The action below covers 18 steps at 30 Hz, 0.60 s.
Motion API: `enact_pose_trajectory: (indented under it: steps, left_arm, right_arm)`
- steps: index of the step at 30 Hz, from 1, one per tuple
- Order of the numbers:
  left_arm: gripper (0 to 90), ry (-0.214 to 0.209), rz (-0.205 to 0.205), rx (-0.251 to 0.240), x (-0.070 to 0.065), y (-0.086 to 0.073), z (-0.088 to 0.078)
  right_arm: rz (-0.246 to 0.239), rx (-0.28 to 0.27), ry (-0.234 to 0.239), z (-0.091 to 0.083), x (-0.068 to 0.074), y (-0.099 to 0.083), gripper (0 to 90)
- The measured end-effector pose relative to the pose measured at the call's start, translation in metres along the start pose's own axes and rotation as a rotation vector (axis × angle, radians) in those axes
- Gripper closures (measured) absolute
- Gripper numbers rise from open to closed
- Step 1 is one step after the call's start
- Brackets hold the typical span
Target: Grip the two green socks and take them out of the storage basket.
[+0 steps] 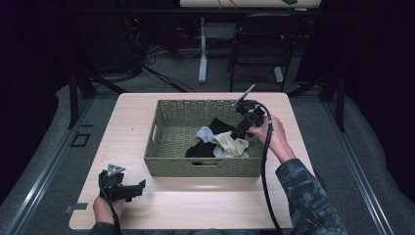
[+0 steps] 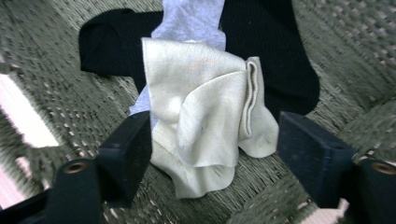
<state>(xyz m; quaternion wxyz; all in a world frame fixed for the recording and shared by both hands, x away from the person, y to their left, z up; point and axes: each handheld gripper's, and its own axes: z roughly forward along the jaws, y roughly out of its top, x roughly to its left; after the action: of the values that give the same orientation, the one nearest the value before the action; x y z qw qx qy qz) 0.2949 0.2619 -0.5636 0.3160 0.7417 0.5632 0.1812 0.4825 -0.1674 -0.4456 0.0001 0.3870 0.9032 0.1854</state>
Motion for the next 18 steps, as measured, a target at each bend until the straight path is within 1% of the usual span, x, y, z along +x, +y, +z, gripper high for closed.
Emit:
enact_pose_trajectory:
  steps: [1, 2, 3, 4, 5, 6, 7, 8, 9, 10, 11, 12, 13, 14, 15, 17, 18]
  left_arm:
    - [0.2, 0.004, 0.0, -0.003, 0.0, 0.0, 0.0]
    - [0.2, 0.003, 0.001, -0.003, 0.0, 0.0, 0.0]
    - [0.2, 0.003, 0.002, -0.005, 0.0, 0.0, 0.0]
    - [0.2, 0.001, 0.003, -0.006, 0.0, 0.0, 0.0]
    - [0.2, 0.001, 0.003, -0.006, 0.0, 0.0, 0.0]
    - [0.2, 0.002, 0.003, -0.006, 0.0, 0.0, 0.0]
    - [0.2, -0.002, 0.004, -0.004, 0.0, 0.0, 0.0]
    - [0.2, -0.002, 0.003, -0.004, 0.0, 0.0, 0.0]
    - [0.2, -0.002, 0.001, -0.005, 0.0, 0.0, 0.0]
    - [0.2, -0.001, 0.001, -0.005, 0.0, 0.0, 0.0]
    - [0.2, -0.001, 0.0, -0.005, 0.0, 0.0, 0.0]
    - [0.2, -0.002, 0.001, -0.006, 0.0, 0.0, 0.0]
    - [0.2, -0.002, 0.002, -0.006, 0.0, 0.0, 0.0]
    - [0.2, -0.002, 0.002, -0.006, 0.0, 0.0, 0.0]
    - [0.2, -0.002, 0.001, -0.006, 0.0, 0.0, 0.0]
    - [0.2, -0.002, -0.001, -0.004, 0.0, 0.0, 0.0]
    - [0.2, -0.001, -0.001, -0.004, 0.0, 0.0, -0.001]
  right_arm:
    - [-0.009, 0.028, -0.01, 0.004, 0.0, 0.002, 31.3]
    - [0.0, 0.041, -0.01, 0.007, 0.001, 0.003, 33.8]
    - [-0.005, 0.046, -0.014, 0.009, 0.001, 0.003, 35.4]
    - [0.003, 0.066, -0.011, 0.013, 0.002, 0.004, 36.2]
    - [0.008, 0.081, -0.013, 0.018, 0.004, 0.005, 38.9]
    - [0.008, 0.081, -0.013, 0.018, 0.004, 0.005, 38.9]
    - [0.011, 0.105, -0.015, 0.021, 0.004, 0.005, 40.9]
    - [0.01, 0.112, -0.021, 0.028, 0.004, 0.005, 44.6]
    - [0.017, 0.127, -0.016, 0.029, 0.004, 0.005, 46.5]
    - [0.02, 0.135, -0.018, 0.032, 0.004, 0.005, 48.9]
    - [0.019, 0.144, -0.032, 0.033, 0.004, 0.005, 51.7]
    - [0.017, 0.135, -0.037, 0.035, 0.003, 0.004, 54.2]
    - [0.03, 0.143, -0.035, 0.037, 0.003, 0.004, 54.4]
    - [0.028, 0.155, -0.037, 0.038, 0.002, 0.004, 54.9]
    - [0.047, 0.151, -0.036, 0.04, 0.002, 0.003, 55.9]
    - [0.057, 0.159, -0.042, 0.043, 0.001, 0.001, 57.0]
    - [0.049, 0.166, -0.034, 0.043, -0.001, 0.001, 57.2]
